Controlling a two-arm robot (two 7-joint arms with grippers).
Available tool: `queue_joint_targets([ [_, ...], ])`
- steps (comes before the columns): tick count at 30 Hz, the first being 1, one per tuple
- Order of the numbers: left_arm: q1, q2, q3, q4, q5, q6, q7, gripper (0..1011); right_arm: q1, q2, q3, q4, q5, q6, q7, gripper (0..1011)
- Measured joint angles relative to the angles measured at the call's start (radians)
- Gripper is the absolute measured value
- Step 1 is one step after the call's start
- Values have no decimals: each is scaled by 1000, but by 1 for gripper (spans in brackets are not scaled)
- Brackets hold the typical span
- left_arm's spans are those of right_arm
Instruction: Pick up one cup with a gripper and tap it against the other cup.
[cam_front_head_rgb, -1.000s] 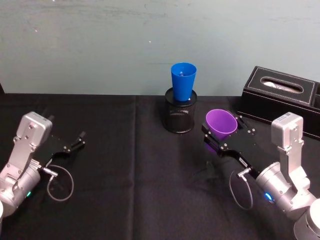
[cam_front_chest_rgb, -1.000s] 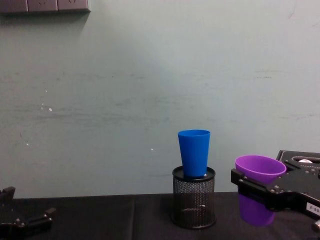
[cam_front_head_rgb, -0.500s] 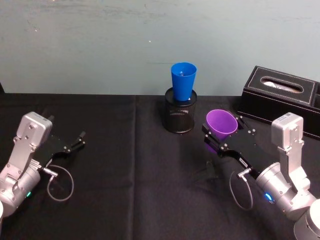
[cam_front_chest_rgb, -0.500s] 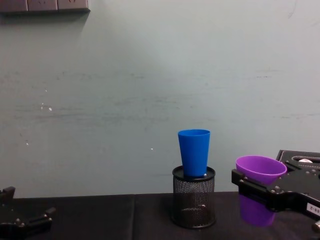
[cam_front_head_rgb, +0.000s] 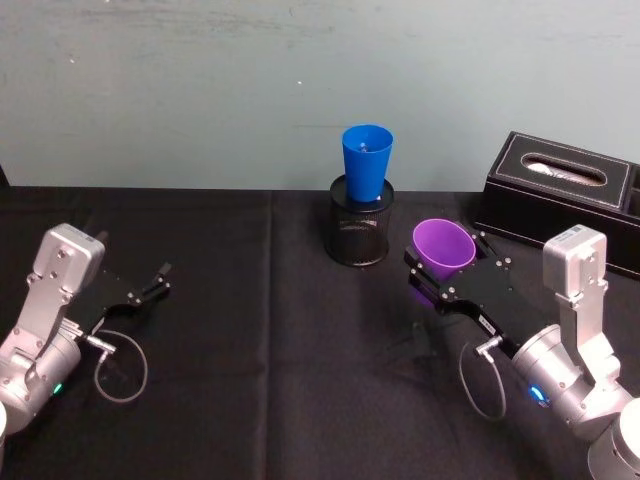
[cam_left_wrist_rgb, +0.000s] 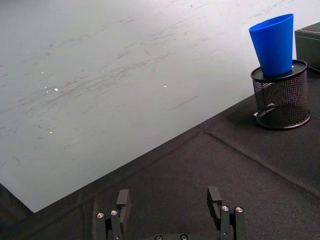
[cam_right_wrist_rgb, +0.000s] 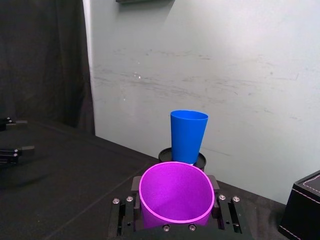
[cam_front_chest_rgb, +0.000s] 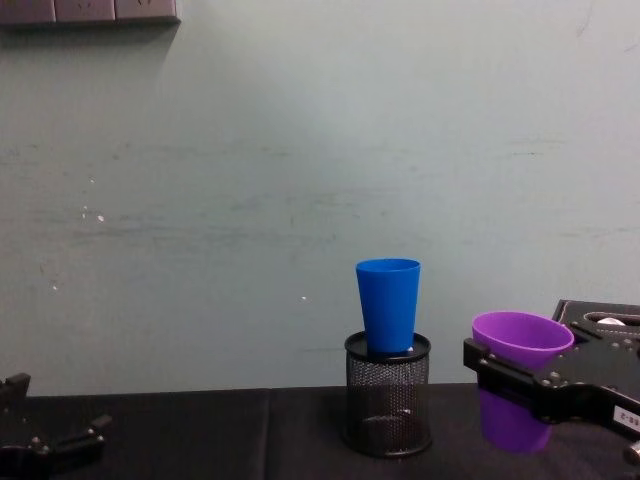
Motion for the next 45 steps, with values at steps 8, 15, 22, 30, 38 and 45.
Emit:
queue_joint_targets([
  [8,0,0,0,0,0,0,0,1011,0,0,0,0,0,0,-1,757],
  [15,0,0,0,0,0,0,0,1011,0,0,0,0,0,0,-1,757],
  [22,0,0,0,0,0,0,0,1011,0,0,0,0,0,0,0,757],
  [30,0,0,0,0,0,0,0,1012,0,0,0,0,0,0,0,757],
  [38,0,0,0,0,0,0,0,1011,0,-2,3,-6,10,-1,9,757],
  [45,0,0,0,0,0,0,0,1011,13,-3,6,-21,25,20,17,757],
])
